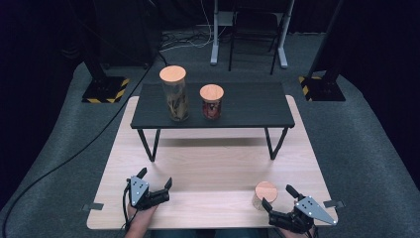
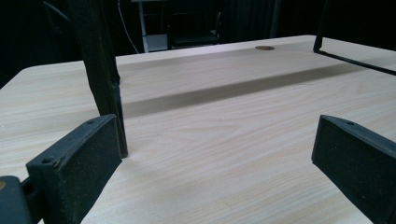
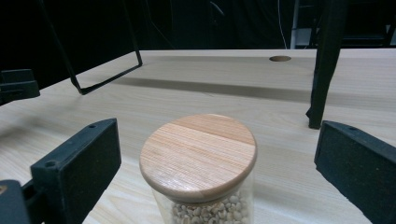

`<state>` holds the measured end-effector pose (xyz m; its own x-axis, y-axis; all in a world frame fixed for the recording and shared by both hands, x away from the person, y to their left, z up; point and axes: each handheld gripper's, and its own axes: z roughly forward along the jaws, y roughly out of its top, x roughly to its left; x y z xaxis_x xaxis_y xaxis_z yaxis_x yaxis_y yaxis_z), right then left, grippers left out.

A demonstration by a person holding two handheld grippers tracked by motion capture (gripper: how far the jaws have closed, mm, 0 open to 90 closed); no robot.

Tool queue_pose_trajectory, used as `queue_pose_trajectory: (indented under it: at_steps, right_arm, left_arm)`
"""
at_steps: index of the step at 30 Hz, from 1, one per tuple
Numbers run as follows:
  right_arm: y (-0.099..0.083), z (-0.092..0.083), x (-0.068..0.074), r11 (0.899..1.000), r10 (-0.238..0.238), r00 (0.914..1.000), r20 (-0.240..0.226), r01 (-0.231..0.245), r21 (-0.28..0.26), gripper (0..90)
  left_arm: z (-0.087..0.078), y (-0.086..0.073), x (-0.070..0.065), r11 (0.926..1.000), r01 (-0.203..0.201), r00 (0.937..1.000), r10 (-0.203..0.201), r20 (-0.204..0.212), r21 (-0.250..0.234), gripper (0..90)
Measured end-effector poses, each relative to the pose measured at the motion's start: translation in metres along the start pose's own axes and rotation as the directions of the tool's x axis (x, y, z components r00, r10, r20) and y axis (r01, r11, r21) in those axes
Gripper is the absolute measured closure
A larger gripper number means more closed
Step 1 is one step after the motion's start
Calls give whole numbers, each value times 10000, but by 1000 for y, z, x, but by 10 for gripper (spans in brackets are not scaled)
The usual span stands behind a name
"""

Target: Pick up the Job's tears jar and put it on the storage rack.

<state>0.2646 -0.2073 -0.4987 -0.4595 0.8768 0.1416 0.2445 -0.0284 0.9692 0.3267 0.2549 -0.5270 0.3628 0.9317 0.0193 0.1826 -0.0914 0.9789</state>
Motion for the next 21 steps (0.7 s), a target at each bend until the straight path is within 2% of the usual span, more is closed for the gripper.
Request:
queue_pose_trajectory:
  at_steps: [21]
  right_arm:
    - [-3, 8, 9, 9989, -295, 9993, -222, 303, 354, 0]
  left_arm:
    - [0, 0, 0, 10000, 20, 10000, -20, 15, 1, 7]
